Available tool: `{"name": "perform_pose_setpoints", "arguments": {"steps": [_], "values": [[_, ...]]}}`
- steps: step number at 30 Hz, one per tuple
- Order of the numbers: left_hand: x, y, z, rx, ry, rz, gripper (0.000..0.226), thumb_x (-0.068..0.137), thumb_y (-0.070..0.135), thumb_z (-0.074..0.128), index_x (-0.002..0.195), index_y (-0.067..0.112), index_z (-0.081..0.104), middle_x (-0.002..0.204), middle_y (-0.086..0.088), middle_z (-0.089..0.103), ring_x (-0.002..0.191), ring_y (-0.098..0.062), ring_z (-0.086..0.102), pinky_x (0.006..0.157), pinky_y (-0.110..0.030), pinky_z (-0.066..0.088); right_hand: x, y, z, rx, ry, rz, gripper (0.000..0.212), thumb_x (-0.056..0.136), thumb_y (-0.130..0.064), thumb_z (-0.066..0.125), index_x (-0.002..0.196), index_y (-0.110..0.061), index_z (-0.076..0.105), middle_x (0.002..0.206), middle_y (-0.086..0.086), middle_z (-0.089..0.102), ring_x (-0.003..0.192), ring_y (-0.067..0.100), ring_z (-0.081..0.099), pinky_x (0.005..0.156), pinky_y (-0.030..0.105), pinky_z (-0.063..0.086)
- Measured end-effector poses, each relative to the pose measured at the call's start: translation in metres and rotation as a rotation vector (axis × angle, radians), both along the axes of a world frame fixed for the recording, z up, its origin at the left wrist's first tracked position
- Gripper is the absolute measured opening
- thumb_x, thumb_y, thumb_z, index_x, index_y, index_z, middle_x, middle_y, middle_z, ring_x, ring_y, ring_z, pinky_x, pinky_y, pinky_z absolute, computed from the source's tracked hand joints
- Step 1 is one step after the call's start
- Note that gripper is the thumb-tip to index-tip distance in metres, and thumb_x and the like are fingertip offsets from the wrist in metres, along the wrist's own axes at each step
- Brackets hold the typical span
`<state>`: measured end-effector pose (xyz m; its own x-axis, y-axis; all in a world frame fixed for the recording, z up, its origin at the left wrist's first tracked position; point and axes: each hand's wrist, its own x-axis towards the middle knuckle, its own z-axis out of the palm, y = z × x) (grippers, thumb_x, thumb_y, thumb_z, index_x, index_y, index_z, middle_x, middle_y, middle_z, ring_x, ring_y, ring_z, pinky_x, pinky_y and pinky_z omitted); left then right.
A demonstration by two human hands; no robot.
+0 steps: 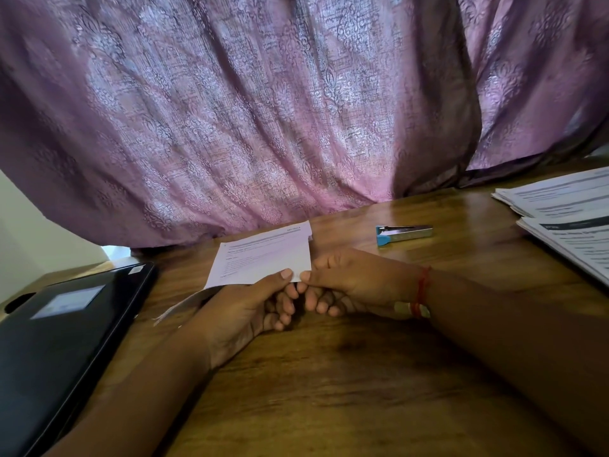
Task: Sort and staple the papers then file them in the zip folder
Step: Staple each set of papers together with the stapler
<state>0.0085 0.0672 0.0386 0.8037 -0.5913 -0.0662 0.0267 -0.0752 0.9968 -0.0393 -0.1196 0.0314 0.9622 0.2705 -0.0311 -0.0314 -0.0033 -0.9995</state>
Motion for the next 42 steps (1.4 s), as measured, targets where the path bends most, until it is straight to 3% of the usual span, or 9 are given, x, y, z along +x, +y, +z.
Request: {"name": "perform_pose_setpoints", "arguments": {"steps": [5,15,26,33,42], "values": [[0.0018,0.0019,-0.0008,0.020,-0.022,-0.012,0.025,0.091,0.030,0.064,0.080,0.009,0.072,0.068,-0.009,0.062,0.057,-0.013,0.058,0.052,-0.020,0.050,0.0016,0.0028,0.0011,-0.014,0.024,-0.044,0.028,0.099,-0.036,0.053,0.091,-0.011,0.065,0.068,0.001,0.068,0.055,0.004,0.058,0.051,0.012,0.048],[0.0010,0.0020,0.0004,0.016,0.010,-0.035,0.030,0.088,0.034,0.060,0.072,0.013,0.074,0.066,-0.010,0.062,0.055,-0.015,0.058,0.050,-0.022,0.049,0.0023,0.0018,0.0002,0.004,0.034,-0.040,0.021,0.102,-0.020,0.049,0.090,-0.010,0.062,0.066,0.002,0.065,0.052,0.004,0.055,0.047,0.012,0.046],[0.0006,0.0020,0.0020,0.005,0.018,-0.059,0.036,0.093,0.035,0.055,0.070,0.013,0.073,0.068,-0.014,0.061,0.055,-0.018,0.059,0.051,-0.023,0.049,0.0030,0.0040,-0.0005,-0.023,0.016,-0.063,0.026,0.102,-0.027,0.049,0.082,-0.013,0.058,0.059,0.001,0.063,0.049,0.005,0.053,0.046,0.013,0.043],[0.0010,0.0025,0.0016,0.008,0.007,-0.067,0.035,0.093,0.034,0.056,0.072,0.012,0.073,0.069,-0.014,0.061,0.057,-0.018,0.059,0.052,-0.024,0.049,0.0039,0.0043,0.0009,0.025,0.061,-0.092,0.035,0.102,-0.037,0.045,0.088,-0.009,0.060,0.061,0.003,0.064,0.049,0.007,0.054,0.046,0.014,0.045],[0.0012,0.0025,0.0004,0.023,-0.010,-0.067,0.034,0.091,0.033,0.057,0.071,0.012,0.074,0.068,-0.015,0.061,0.056,-0.019,0.060,0.052,-0.024,0.050,0.0065,0.0044,-0.0047,-0.041,-0.018,-0.048,0.027,0.102,-0.033,0.048,0.088,-0.011,0.058,0.060,-0.002,0.063,0.049,0.003,0.053,0.045,0.012,0.043]]}}
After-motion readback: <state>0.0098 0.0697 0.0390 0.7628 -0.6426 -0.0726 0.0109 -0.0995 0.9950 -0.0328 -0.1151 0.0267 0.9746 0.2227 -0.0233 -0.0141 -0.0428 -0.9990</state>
